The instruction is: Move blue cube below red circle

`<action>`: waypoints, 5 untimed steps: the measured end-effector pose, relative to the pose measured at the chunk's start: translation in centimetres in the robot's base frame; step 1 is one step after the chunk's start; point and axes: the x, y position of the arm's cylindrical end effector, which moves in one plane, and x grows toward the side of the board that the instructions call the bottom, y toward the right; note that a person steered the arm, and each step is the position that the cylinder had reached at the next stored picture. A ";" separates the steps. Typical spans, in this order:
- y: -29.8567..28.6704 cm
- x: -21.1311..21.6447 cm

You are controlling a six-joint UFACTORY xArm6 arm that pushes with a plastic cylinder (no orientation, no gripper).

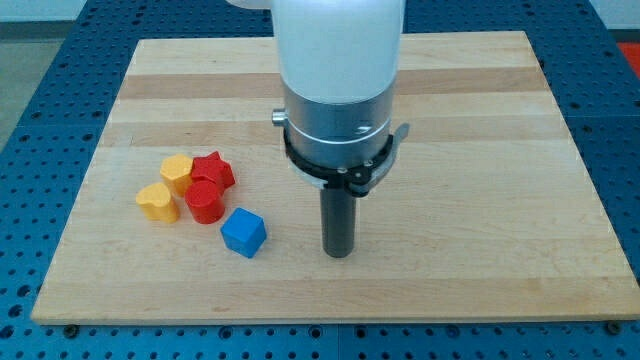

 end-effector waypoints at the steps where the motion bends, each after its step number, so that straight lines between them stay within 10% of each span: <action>1: 0.3 -0.4; 5: -13.5 -0.3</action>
